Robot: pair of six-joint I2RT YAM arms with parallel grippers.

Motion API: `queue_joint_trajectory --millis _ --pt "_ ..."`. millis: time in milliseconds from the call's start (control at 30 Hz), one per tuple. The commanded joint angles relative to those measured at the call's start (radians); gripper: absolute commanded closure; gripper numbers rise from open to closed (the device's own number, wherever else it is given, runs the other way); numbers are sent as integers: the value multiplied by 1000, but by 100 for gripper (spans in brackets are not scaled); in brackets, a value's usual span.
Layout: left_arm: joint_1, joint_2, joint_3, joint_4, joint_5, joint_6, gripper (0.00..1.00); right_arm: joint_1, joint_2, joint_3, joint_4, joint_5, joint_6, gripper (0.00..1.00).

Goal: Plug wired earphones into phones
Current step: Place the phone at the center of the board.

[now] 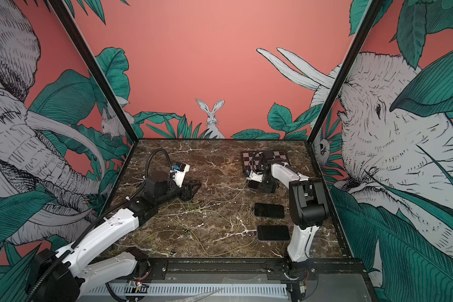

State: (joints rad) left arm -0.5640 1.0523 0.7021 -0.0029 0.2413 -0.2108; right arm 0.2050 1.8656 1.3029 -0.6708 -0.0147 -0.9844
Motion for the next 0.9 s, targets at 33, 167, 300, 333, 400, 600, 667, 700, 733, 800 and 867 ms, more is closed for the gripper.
queue_joint_trajectory --millis 33,167,300,333,400,600,667,700,733,800,867 --pt "6 -7 -1 -8 -16 19 43 -21 24 37 -56 -32 -63 28" --pt "6 -5 5 -21 -30 40 43 -27 44 48 -67 -51 -88 23" --pt "7 -11 5 -36 -69 27 41 -30 41 65 -53 -109 -53 11" --pt "8 -12 6 -39 -79 17 39 -29 36 65 -41 -120 -36 7" --pt "12 -14 6 -37 -93 11 2 -29 18 70 -37 -124 -21 2" --pt "24 -76 -28 -9 -204 57 0 -22 -191 -46 298 -235 252 1" --pt "26 -105 -42 -3 -267 90 1 -22 -323 -171 526 -242 411 1" --pt "25 -117 -44 -9 -296 102 1 -22 -377 -225 615 -221 488 1" --pt "27 -130 -44 -16 -327 118 1 -22 -439 -284 700 -186 570 1" --pt "32 -150 -41 -35 -373 146 1 -22 -558 -413 842 -118 725 1" --pt "41 -154 -39 -45 -461 153 0 -24 -687 -563 973 -64 833 2"
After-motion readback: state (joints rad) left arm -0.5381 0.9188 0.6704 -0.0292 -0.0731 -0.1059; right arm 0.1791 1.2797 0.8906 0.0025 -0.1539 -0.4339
